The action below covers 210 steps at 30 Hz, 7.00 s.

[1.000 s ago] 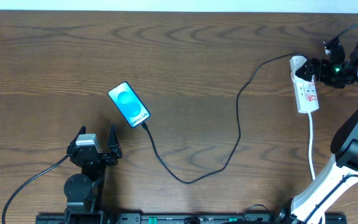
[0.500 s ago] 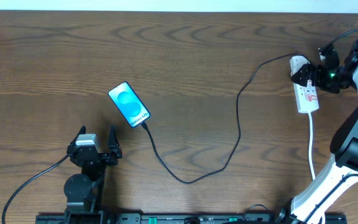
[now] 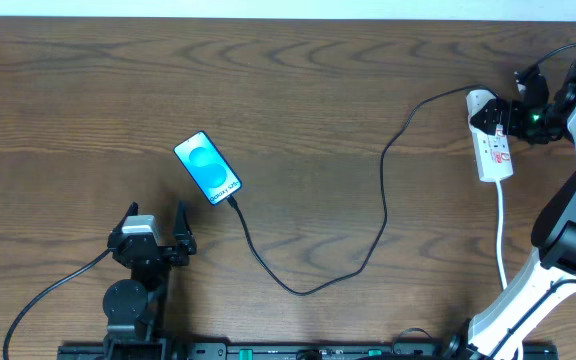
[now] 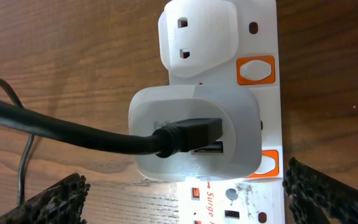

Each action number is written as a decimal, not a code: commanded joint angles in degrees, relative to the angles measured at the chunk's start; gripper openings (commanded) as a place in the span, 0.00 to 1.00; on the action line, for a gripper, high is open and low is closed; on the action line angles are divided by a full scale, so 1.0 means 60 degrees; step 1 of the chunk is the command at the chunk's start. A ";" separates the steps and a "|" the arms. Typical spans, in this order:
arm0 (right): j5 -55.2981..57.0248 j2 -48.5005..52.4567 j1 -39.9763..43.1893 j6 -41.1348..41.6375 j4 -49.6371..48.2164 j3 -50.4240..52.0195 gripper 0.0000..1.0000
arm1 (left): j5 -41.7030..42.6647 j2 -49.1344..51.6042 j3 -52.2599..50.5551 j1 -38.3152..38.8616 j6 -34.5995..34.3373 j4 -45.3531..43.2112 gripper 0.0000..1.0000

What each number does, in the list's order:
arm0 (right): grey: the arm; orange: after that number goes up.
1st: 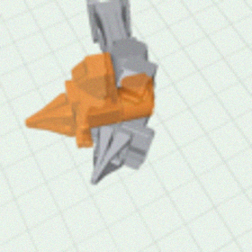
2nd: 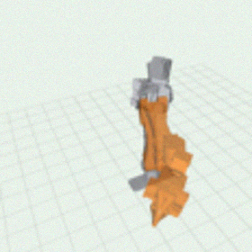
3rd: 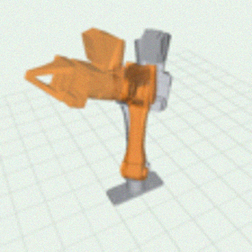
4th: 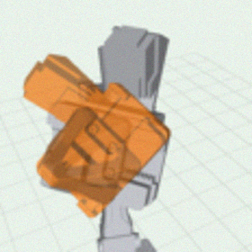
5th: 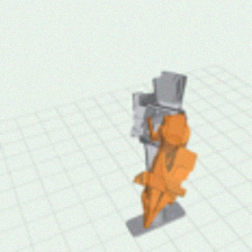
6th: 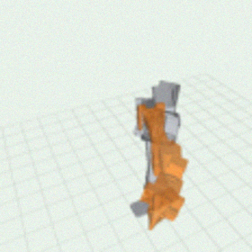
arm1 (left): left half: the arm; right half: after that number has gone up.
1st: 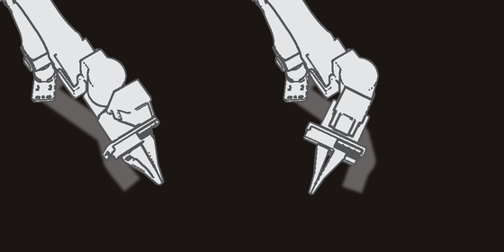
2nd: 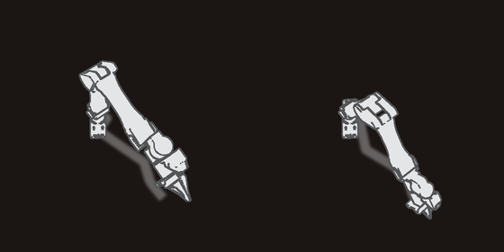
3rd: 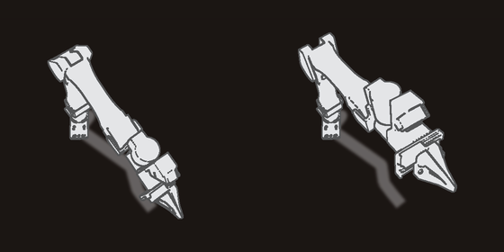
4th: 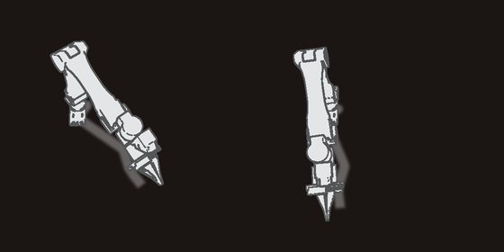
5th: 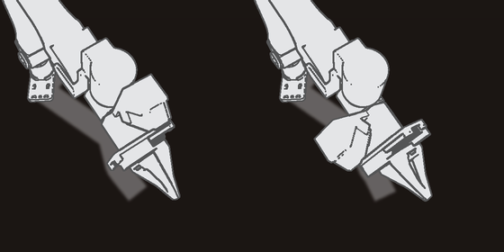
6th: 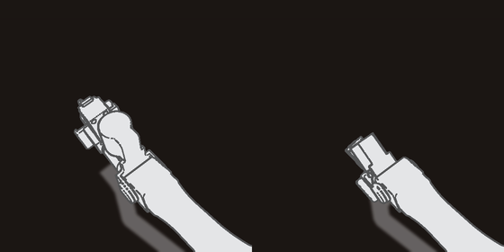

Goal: Plug charger to phone and switch on socket

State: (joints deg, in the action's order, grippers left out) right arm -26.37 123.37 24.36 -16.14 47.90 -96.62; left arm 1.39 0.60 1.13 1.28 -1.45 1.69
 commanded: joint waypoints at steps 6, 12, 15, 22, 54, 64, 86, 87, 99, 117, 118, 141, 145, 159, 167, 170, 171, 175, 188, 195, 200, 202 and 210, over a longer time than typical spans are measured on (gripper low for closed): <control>-0.0168 0.0087 -0.0076 0.0109 -0.0233 0.0171 0.99 | -0.0095 -0.0062 -0.0149 -0.0040 0.0062 0.0397 0.79; -0.0295 0.0091 -0.0178 0.0401 -0.0783 0.0554 0.99 | -0.0095 -0.0062 -0.0149 -0.0040 0.0062 0.0397 0.79; -0.0310 0.0091 -0.0328 0.0397 -0.0823 0.0608 0.99 | -0.0095 -0.0062 -0.0149 -0.0040 0.0062 0.0401 0.79; -0.0149 0.0091 -0.0699 0.0572 -0.1075 0.0608 0.98 | -0.0095 -0.0062 -0.0149 -0.0040 0.0062 0.0397 0.79; 0.0736 0.0084 -0.0321 0.1140 -0.0521 0.0160 0.97 | -0.0095 -0.0062 -0.0149 -0.0040 0.0062 0.0397 0.79; 0.0597 0.0084 -0.0324 0.1224 -0.0521 0.0168 0.96 | -0.0095 -0.0062 -0.0149 -0.0040 0.0062 0.0397 0.79; 0.0339 0.0087 -0.0637 0.1545 -0.0583 0.0302 0.94 | -0.0095 -0.0062 -0.0149 -0.0040 0.0062 0.0401 0.79; 0.0339 0.0087 -0.0637 0.1581 -0.0576 0.0302 0.94 | -0.0095 -0.0062 -0.0149 -0.0040 0.0062 0.0397 0.79; 0.0295 0.0087 -0.0641 0.1854 -0.0627 0.0572 0.95 | -0.0095 -0.0062 -0.0149 -0.0040 0.0062 0.0397 0.79; -0.0058 0.0087 -0.0776 0.2157 -0.0718 0.0758 0.95 | -0.0095 -0.0062 -0.0149 -0.0040 0.0062 0.0397 0.79; -0.0058 0.0087 -0.0794 0.2164 -0.0805 0.0838 0.95 | -0.0095 -0.0062 -0.0149 -0.0040 0.0062 0.0401 0.79; -0.0463 0.0087 -0.0954 0.2703 -0.1311 0.1534 0.91 | -0.0095 -0.0062 -0.0149 -0.0040 0.0062 0.0397 0.79; -0.0597 0.0087 -0.0954 0.2761 -0.1293 0.1534 0.91 | -0.0095 -0.0062 -0.0149 -0.0040 0.0062 0.0397 0.79; -0.0656 0.0087 -0.0951 0.2900 -0.1228 0.1552 0.89 | -0.0095 -0.0062 -0.0149 -0.0040 0.0062 0.0397 0.79; 0.0186 -0.0058 -0.0714 0.2634 -0.0652 0.0882 0.90 | -0.0095 -0.0062 -0.0149 -0.0040 0.0062 0.0401 0.79; 0.0637 -0.0117 -0.0648 0.2401 0.0098 0.0219 0.99 | -0.0095 -0.0062 -0.0149 -0.0040 0.0062 0.0397 0.79; 0.0787 -0.0127 -0.0648 0.2379 0.0262 0.0055 0.99 | -0.0095 -0.0062 -0.0149 -0.0040 0.0062 0.0401 0.79; 0.1158 -0.0193 -0.0645 0.2244 0.0820 -0.0510 0.99 | -0.0095 -0.0062 -0.0149 -0.0040 0.0062 0.0397 0.79; 0.1920 -0.1005 -0.0637 0.2211 0.1479 -0.1293 0.99 | -0.0095 -0.0062 -0.0149 -0.0040 0.0062 0.0397 0.79; 0.2120 -0.2685 -0.0637 0.2029 0.1694 -0.1290 0.99 | -0.0095 -0.0062 -0.0149 -0.0040 0.0062 0.0401 0.79; 0.2124 -0.3963 -0.0641 0.1880 0.2040 -0.1268 0.99 | -0.0095 -0.0062 -0.0149 -0.0040 0.0062 0.0397 0.79; 0.2124 -0.4255 -0.0659 0.1781 0.2120 -0.1202 0.99 | -0.0095 -0.0062 -0.0149 -0.0040 0.0062 0.0401 0.79; 0.2080 -0.4768 -0.1064 0.1545 0.1763 -0.0018 0.99 | -0.0095 -0.0062 -0.0149 -0.0040 0.0062 0.0397 0.79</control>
State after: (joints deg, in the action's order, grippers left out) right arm -14.00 95.33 19.86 -5.08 60.14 -101.16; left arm 1.39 0.60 1.13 1.28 -1.45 1.69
